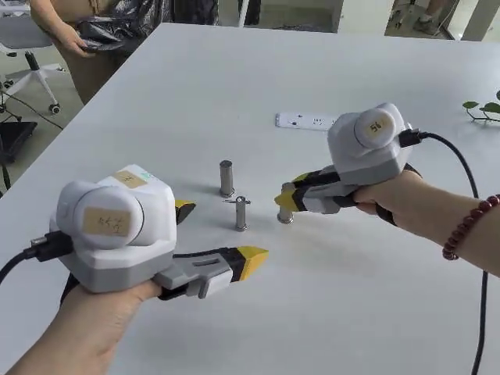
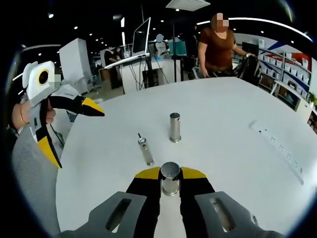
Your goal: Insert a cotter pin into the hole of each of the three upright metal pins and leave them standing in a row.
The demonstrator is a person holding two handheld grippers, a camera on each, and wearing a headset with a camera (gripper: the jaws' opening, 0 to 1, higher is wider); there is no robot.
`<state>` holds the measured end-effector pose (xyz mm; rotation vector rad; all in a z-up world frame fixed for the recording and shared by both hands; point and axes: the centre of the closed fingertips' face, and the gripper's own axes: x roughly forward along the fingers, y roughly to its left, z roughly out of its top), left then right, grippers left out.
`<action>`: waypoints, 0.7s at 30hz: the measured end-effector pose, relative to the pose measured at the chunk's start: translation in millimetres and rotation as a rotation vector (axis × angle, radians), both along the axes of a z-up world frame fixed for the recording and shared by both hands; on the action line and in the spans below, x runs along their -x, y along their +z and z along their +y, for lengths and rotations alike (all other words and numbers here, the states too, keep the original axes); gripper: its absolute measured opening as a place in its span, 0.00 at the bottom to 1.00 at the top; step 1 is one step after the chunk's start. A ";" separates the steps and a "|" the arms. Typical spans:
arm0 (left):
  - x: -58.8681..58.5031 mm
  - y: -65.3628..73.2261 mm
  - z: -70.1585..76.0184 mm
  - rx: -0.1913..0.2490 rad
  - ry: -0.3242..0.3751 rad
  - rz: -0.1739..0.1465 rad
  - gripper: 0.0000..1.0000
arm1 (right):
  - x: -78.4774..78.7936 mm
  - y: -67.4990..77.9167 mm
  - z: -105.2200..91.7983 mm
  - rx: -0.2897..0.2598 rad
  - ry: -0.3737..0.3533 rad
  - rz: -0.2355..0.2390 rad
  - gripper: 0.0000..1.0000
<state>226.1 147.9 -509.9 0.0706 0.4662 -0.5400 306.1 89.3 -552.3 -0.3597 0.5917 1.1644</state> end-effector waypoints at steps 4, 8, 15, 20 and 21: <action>3.7 -2.3 0.7 0.002 0.007 0.006 0.69 | 15.4 -1.8 -6.9 0.010 0.031 -0.002 0.08; 7.3 -3.8 0.5 0.006 0.011 0.009 0.69 | 28.2 -4.3 -14.2 0.026 0.063 -0.015 0.08; 13.4 -8.0 0.4 -0.009 0.004 0.017 0.68 | 35.9 -5.4 -22.4 0.019 0.077 -0.020 0.08; 15.3 -7.5 -0.4 -0.009 0.003 0.016 0.68 | 37.5 -11.9 -24.9 0.014 0.081 -0.020 0.08; 15.4 -7.6 -0.4 -0.009 0.003 0.016 0.68 | 38.0 -12.4 -25.0 0.014 0.083 -0.022 0.08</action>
